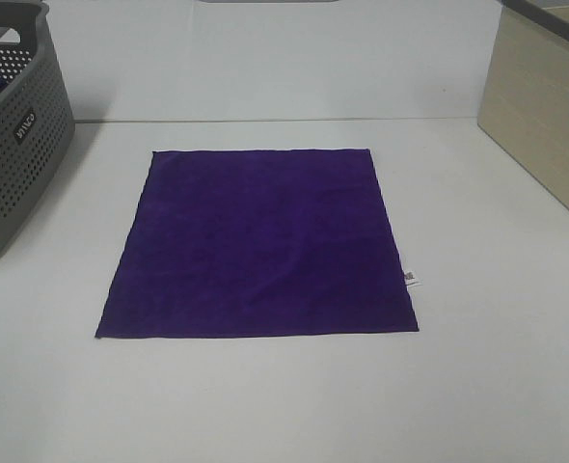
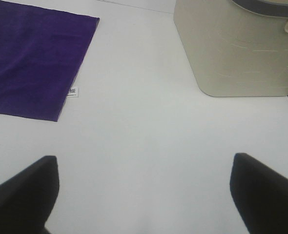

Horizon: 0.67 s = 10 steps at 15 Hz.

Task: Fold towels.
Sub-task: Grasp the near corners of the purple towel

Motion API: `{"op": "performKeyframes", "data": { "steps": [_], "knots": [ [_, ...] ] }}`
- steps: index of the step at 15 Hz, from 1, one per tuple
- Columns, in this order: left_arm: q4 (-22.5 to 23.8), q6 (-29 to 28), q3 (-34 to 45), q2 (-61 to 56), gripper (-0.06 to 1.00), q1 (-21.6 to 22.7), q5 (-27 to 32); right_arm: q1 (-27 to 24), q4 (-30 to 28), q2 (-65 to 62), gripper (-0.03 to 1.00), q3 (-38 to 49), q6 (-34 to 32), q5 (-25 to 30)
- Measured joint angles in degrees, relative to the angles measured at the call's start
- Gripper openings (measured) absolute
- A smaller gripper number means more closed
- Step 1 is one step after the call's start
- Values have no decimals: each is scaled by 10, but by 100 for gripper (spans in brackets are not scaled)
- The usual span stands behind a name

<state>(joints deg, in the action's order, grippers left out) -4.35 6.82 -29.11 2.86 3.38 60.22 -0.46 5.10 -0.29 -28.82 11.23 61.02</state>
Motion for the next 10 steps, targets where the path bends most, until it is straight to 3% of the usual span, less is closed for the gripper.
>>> {"op": "performKeyframes", "data": {
  "steps": [10],
  "knots": [
    [0,0,0,-32,99,0,0,0,0,0,92,0,0,0]
  ]
}}
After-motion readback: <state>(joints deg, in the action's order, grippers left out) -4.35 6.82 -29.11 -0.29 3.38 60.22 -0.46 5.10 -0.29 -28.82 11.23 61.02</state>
